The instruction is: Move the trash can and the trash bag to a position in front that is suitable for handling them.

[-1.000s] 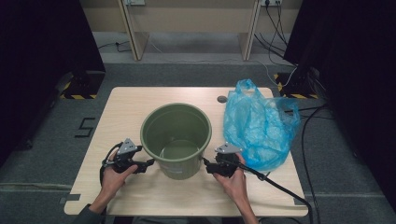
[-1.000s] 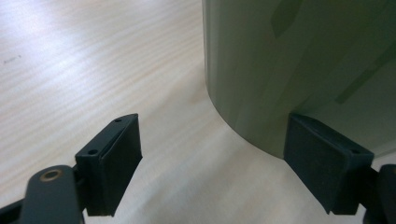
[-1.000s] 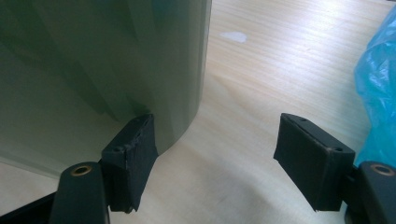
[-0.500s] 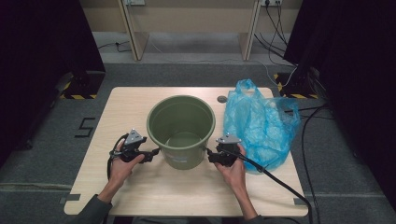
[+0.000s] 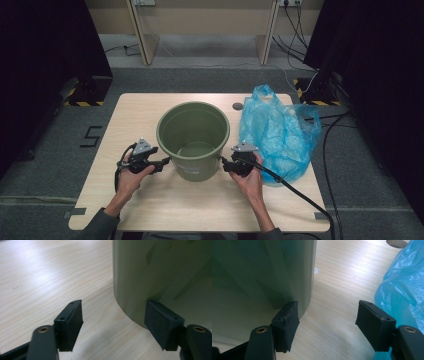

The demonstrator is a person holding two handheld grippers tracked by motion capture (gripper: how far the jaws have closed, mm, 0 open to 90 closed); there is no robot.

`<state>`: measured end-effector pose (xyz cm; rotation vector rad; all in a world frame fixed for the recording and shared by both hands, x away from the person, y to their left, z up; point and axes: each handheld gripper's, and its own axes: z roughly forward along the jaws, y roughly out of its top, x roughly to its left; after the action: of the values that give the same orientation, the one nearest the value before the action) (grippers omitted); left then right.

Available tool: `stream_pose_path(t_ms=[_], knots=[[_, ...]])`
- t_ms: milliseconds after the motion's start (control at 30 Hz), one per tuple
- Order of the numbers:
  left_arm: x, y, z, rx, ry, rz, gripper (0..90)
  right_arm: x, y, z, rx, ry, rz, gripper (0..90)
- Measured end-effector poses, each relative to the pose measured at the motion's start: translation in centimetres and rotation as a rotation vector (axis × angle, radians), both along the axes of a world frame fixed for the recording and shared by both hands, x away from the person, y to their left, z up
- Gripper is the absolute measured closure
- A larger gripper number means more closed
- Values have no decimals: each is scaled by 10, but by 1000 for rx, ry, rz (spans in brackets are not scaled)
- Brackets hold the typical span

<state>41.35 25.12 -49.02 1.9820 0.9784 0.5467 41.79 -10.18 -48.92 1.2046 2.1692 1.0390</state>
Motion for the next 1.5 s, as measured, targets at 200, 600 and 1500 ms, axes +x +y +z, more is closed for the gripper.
stream_pose_path(t_ms=[200,600,1500], knots=[[0,-2,5,-13,-56,45,359,1,3,6,8,-3,2,399],[1,-4,-3,65,-26,32,375,2,6,1,-40,-6,18,391],[37,-18,-7,-5,-23,84,346,32,-4,0,23,4,-64,404]])
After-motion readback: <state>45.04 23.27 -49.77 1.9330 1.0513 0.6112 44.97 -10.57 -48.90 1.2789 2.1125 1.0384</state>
